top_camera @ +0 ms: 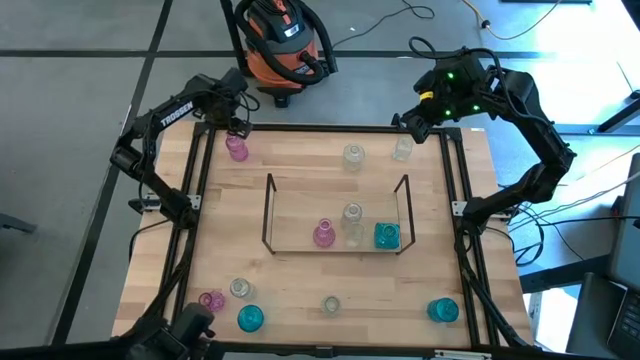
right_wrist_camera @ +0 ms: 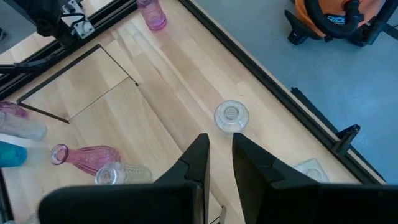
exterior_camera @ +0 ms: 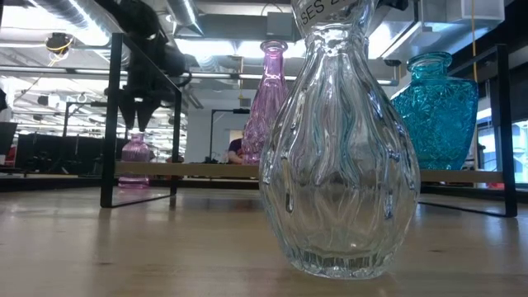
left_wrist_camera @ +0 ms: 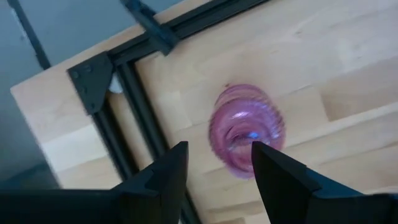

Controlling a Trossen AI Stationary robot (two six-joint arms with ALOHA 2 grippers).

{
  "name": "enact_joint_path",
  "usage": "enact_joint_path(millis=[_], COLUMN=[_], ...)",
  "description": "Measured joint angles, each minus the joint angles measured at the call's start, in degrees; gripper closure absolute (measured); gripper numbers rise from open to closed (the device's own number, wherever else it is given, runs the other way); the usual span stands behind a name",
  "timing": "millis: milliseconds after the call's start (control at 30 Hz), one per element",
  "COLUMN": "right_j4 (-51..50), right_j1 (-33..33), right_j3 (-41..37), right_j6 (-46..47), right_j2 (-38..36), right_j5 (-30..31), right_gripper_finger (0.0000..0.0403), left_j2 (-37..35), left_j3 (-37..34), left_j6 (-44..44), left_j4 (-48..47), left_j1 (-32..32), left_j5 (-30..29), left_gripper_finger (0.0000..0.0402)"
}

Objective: Sort vases onto shelf
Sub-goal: Put the violet vase aligned with the other violet vase on the shelf

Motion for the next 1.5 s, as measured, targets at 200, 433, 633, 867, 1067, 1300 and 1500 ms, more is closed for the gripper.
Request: enact_joint_path(millis=[200,433,633,867,1067,1300,1500], right_j4=[0.0,0.0,0.0,0.0,0.0,0.0,0.0], right_j1=[0.0,0.0,0.0,0.0,0.1,0.1,0.1], right_j3=[0.0,0.0,0.0,0.0,0.0,0.0,0.0], right_j6=[0.1,-0.1,-0.1,1.2,2.4,2.7,2.7], right_j2=[0.0,0.0,0.0,0.0,0.0,0.0,0.0], right_j5=[-0.6,-0.6,-1.6,-1.6,-2.7,-3.2,-4.1], right_gripper_finger=[0.0352,0.0352,0.0352,0.0352,0.0352,0.0352,0.0352], left_j2=[0.0,-0.7,-0.7,-0.7,-1.5,-6.3,-6.4], left_j3=[-0.7,-7.8,-8.0,-6.3,-6.4,0.0,15.2], left_j6=[0.0,-0.4,-0.1,3.2,4.1,2.6,-0.6], left_j4=[0.0,4.0,4.3,2.4,-1.1,-8.3,-9.9], left_j1=[0.6,0.7,0.6,0.6,-0.3,-5.7,-13.5], left_j5=[-0.2,3.6,4.9,11.6,14.9,15.5,15.2], left_gripper_finger=[0.0231,0.0232,0.0268,0.0383,0.0383,0.0384,0.0384])
